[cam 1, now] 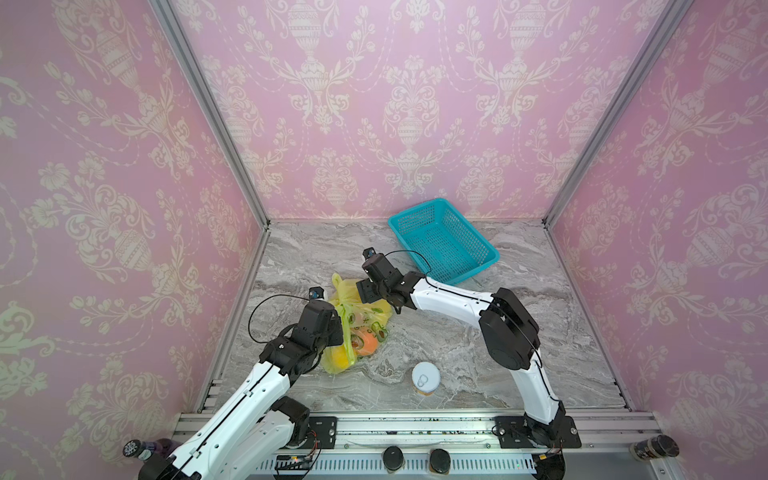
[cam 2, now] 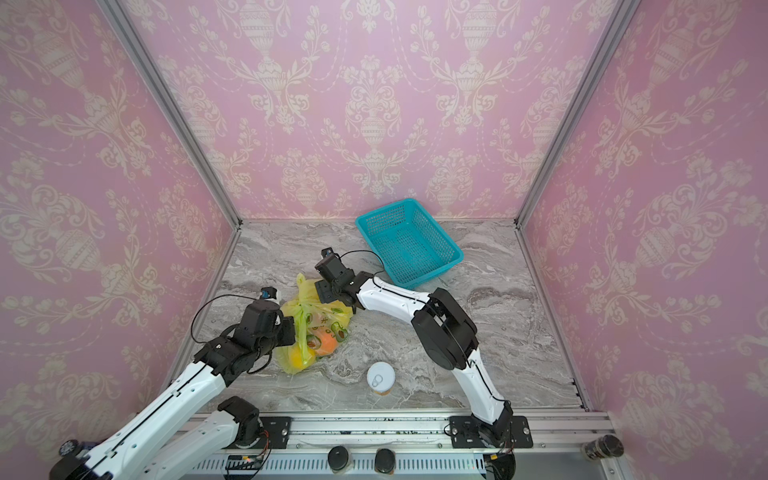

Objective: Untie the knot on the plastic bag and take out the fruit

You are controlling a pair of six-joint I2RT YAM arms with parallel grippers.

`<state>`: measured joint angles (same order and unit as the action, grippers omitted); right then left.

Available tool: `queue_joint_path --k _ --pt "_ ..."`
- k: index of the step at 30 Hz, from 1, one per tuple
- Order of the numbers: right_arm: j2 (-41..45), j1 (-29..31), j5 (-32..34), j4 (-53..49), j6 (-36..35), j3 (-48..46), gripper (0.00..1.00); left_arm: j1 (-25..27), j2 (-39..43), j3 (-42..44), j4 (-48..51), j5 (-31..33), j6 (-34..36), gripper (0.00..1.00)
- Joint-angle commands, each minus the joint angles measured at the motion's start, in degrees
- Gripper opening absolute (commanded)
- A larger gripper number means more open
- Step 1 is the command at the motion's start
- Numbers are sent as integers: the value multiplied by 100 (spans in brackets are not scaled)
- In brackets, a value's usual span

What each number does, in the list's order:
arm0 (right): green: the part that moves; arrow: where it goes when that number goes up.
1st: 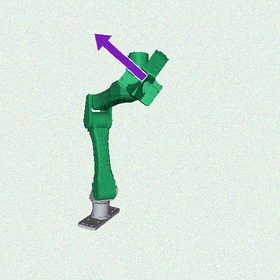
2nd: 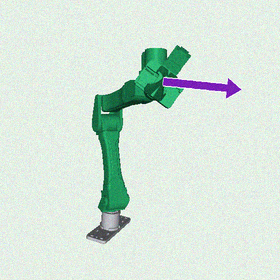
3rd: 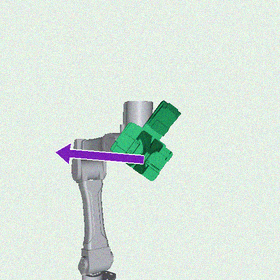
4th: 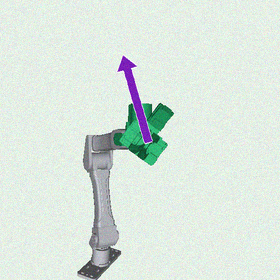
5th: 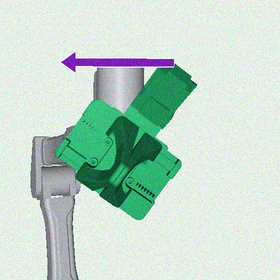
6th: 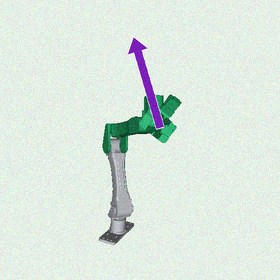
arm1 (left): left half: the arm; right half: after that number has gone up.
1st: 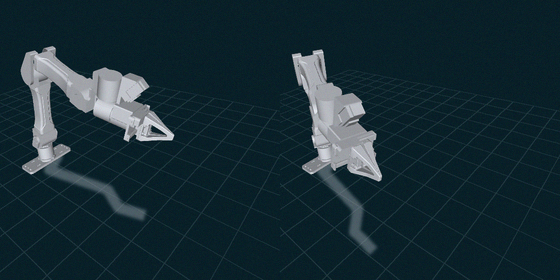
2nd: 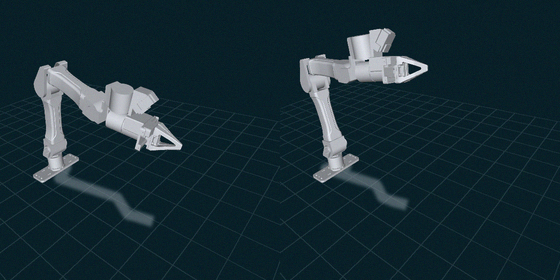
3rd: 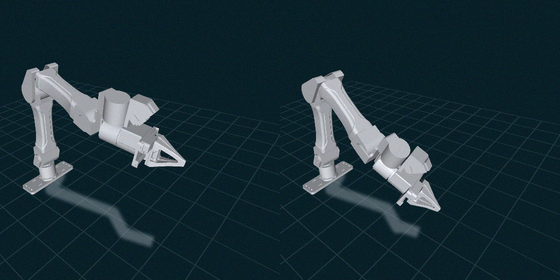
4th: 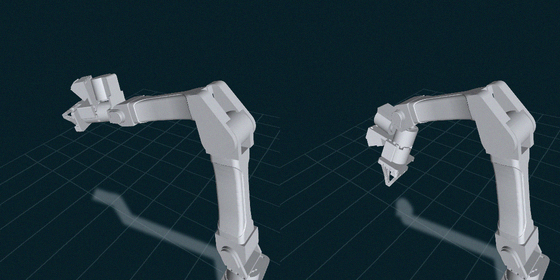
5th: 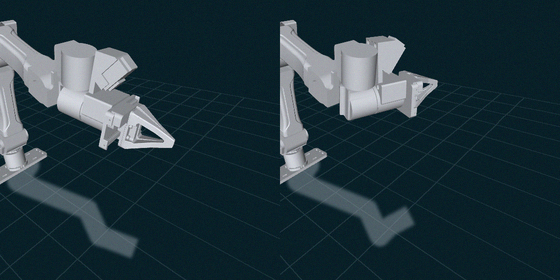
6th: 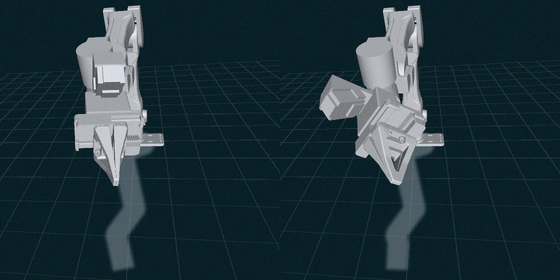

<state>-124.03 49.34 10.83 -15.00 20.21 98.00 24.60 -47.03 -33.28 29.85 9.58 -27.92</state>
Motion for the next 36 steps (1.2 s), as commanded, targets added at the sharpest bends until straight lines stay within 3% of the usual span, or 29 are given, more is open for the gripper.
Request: queue_joint_path --k 1,4,5,13,25,36 --pt "28 41 -337 -60 -26 140 42 -8 5 -82 99 110 32 0" --pt "125 40 -117 -51 48 53 3 -8 -17 -90 97 120 32 0" --pt "187 40 -27 -8 75 -34 0 -8 -13 -91 100 123 32 0" --pt "1531 3 459 1320 240 -1828 0 -8 10 -84 133 193 15 0" --pt "2951 -21 1307 2104 482 -4009 0 -8 65 -76 214 491 -73 0" --pt "3537 -20 1777 2360 508 -4999 0 -34 18 -110 223 596 -80 0"
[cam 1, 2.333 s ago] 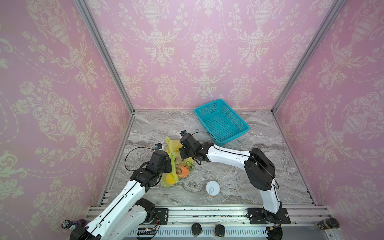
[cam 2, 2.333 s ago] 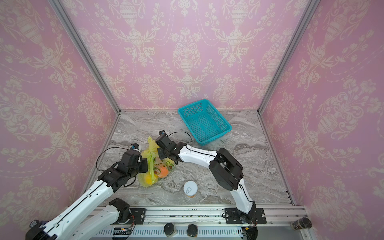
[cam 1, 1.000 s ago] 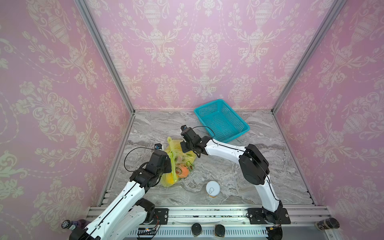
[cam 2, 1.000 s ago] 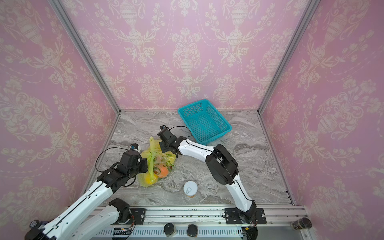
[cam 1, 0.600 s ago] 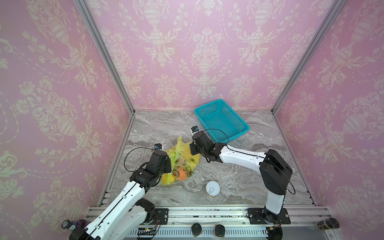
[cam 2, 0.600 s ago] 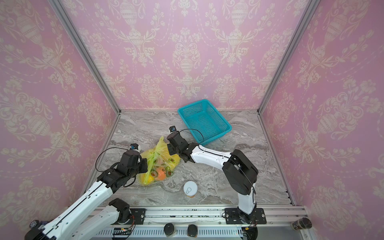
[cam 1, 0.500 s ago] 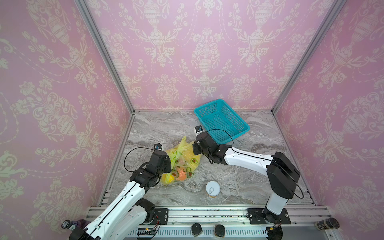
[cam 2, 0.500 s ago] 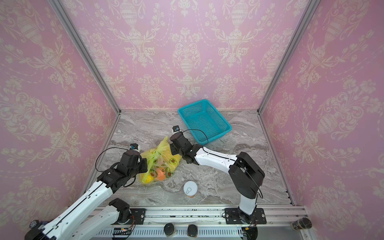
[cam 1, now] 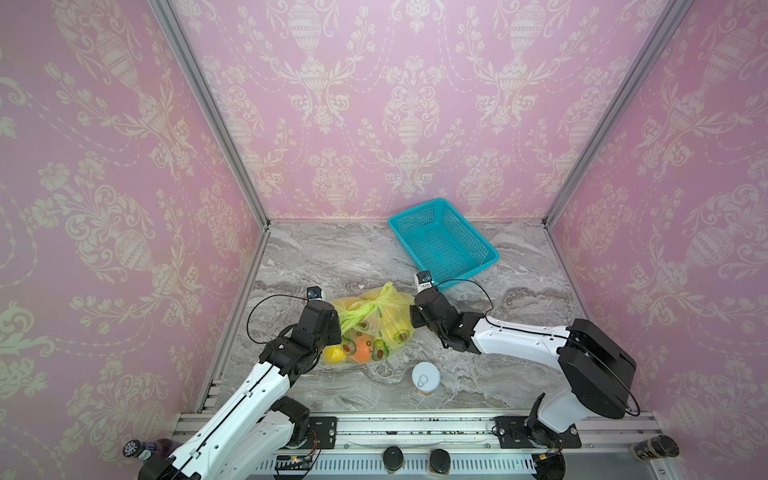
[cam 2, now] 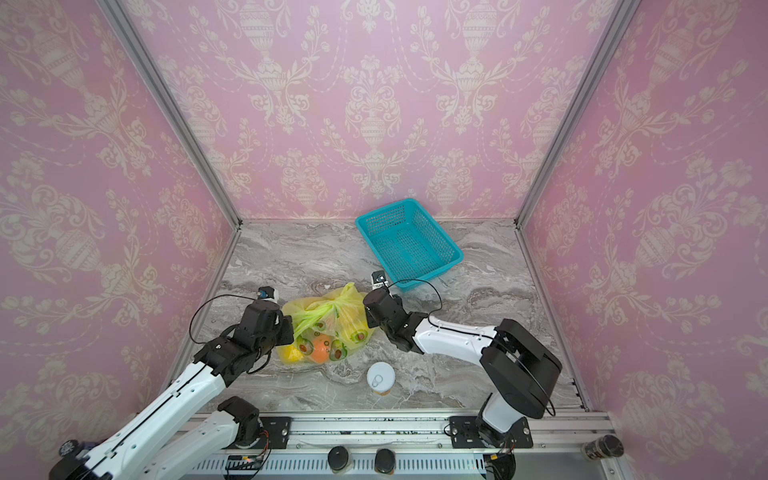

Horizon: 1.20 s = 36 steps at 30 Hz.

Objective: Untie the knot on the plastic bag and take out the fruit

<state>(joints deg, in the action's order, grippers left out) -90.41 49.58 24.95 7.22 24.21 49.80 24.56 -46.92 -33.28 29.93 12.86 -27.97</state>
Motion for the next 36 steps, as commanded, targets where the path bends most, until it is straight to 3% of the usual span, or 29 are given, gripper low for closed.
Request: queue_joint_path --k 1,14,24,25,30,33,36 --pt "198 -44 391 160 115 -222 0 -36 7 -112 214 268 -77 0" --pt "631 -71 687 833 324 -943 0 -152 205 -83 338 473 -154 0" --pt "1007 -72 541 1368 246 -1433 1 -188 154 -82 281 331 -126 0" --pt "1078 -55 508 1367 183 -1442 7 -190 149 -82 276 294 -109 0" --pt "1517 344 658 1105 -353 -1287 64 -188 150 -65 189 112 -51 0" --pt "1520 656 740 639 -651 -840 82 -188 165 -55 154 19 -25 0" --pt "1166 902 700 158 -806 -212 88 -188 161 -56 149 4 -21 0"
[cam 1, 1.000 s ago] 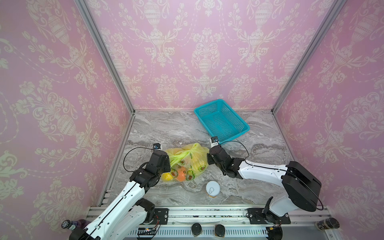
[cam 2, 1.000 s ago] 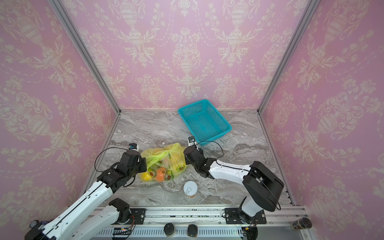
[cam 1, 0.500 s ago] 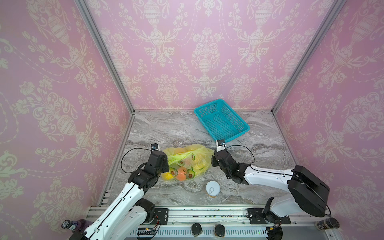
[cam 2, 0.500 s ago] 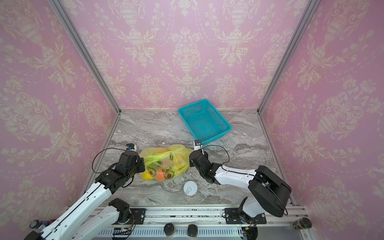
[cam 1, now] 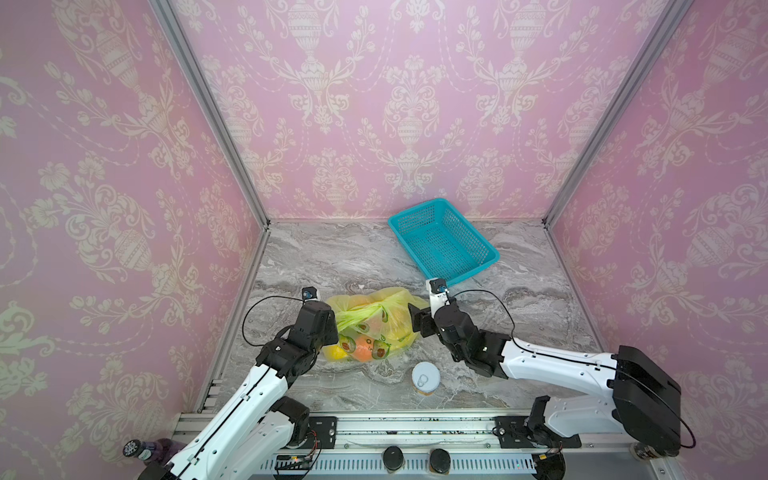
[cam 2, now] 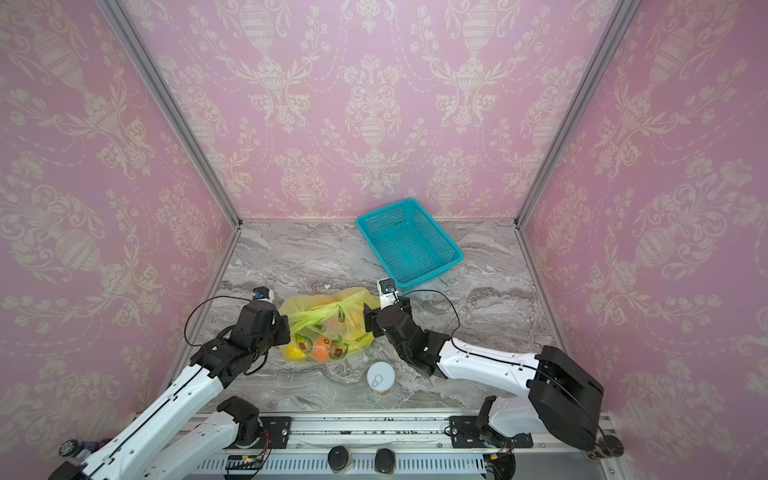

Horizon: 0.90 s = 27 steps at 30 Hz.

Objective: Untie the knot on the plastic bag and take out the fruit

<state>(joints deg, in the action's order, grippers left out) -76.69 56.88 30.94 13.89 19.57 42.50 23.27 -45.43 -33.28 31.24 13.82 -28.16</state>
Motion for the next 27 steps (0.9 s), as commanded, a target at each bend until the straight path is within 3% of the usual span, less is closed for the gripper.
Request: queue_joint_path --k 1,7,10,13,15,18,27 --pt "-365 243 105 -601 -380 700 88 -59 17 -56 9 -90 -4 0" --pt "-1407 394 81 -957 -420 1561 89 -59 48 -47 30 -105 -3 0" --pt "-1802 394 97 -1149 -376 1830 82 -59 82 -47 31 -103 -5 0" --pt "-1998 393 63 -1118 -350 1869 52 -59 109 -38 44 -94 -5 0" --pt "-2004 385 68 -1028 -331 1804 26 -59 136 -34 51 -92 -5 0" --pt "-1877 385 143 -866 -323 1641 2 -63 158 -30 62 -81 -14 0" --pt "-1223 209 603 -278 -94 774 0 -76 280 -38 221 262 -117 0"
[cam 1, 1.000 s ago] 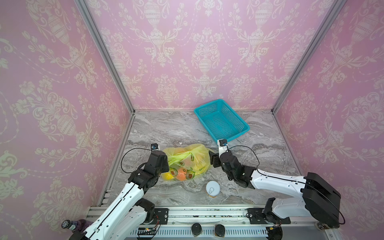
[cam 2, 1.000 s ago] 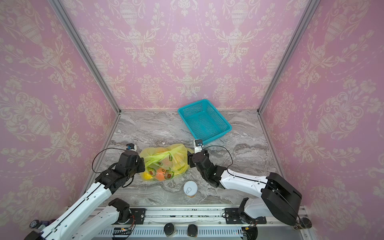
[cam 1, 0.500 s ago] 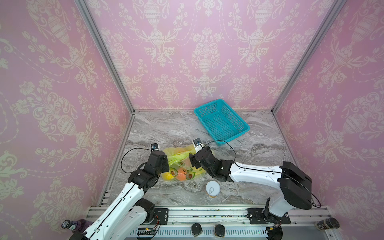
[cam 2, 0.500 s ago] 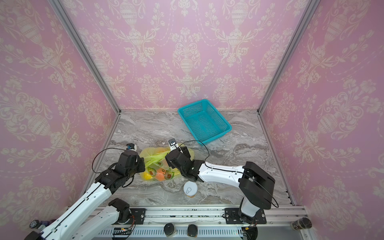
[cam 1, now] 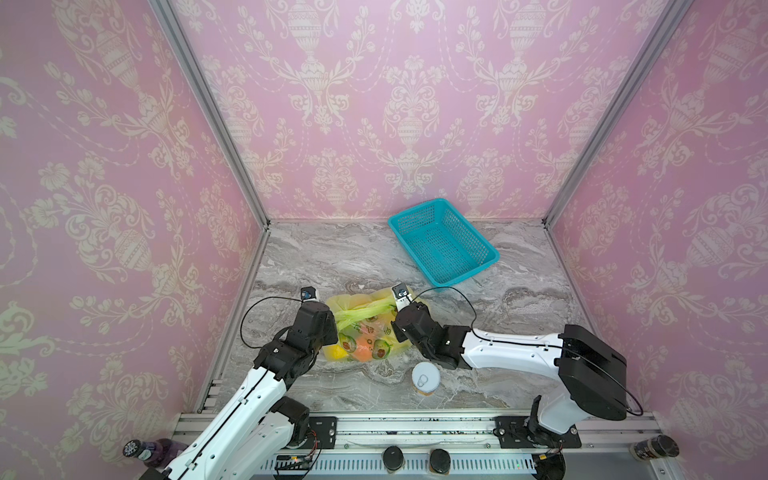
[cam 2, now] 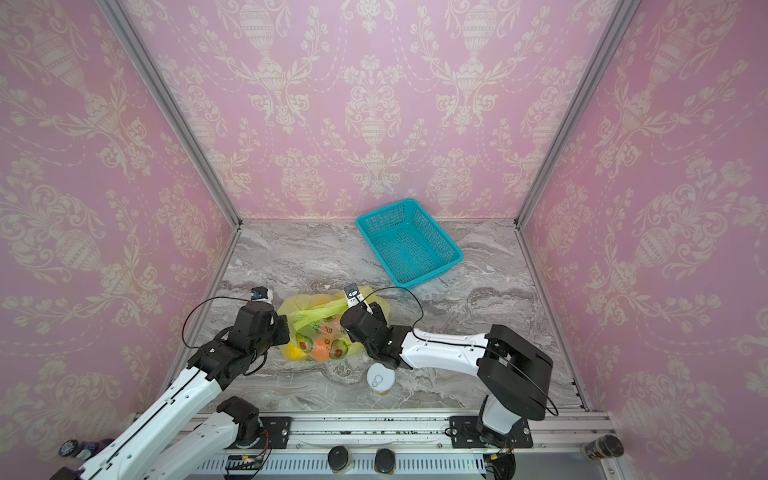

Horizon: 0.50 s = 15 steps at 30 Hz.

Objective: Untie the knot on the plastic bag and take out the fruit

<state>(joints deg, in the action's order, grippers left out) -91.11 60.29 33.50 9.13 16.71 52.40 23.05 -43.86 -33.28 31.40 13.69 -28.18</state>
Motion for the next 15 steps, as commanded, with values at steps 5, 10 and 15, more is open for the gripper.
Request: queue_joint_path --k 5,10,15 --pt "570 -482 276 355 539 -740 0 -113 316 -17 308 419 -176 0" --pt "850 -589 382 597 685 -1172 0 -208 437 -3 384 461 -220 0" --pt "1181 -681 411 1009 853 -1647 0 -355 548 32 433 445 -271 0"
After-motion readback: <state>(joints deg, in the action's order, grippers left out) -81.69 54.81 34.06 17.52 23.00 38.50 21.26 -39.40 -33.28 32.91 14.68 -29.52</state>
